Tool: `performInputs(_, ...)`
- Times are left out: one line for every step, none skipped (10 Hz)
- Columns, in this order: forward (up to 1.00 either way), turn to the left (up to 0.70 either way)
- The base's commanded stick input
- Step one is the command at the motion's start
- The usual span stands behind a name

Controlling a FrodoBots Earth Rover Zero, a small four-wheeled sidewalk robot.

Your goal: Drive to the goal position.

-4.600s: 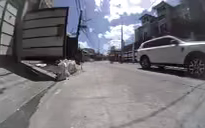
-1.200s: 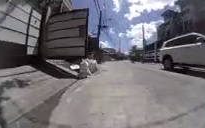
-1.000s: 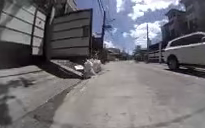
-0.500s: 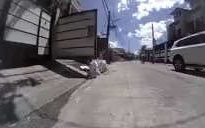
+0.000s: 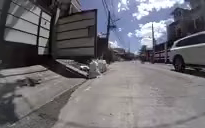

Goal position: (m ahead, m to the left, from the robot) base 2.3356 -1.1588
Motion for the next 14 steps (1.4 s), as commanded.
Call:
performInputs(0.7, -0.28)
performInputs(0.8, -0.32)
performInputs(0.9, -0.36)
performInputs(0.99, -0.4)
performInputs(1.0, -0.4)
performInputs(1.0, -0.4)
performInputs(1.0, -0.4)
performInputs(1.0, -0.4)
performInputs(1.0, -0.4)
performInputs(1.0, -0.4)
performInputs(1.0, -0.4)
performInputs(1.0, -0.4)
performInputs(1.0, -0.4)
performInputs(1.0, -0.4)
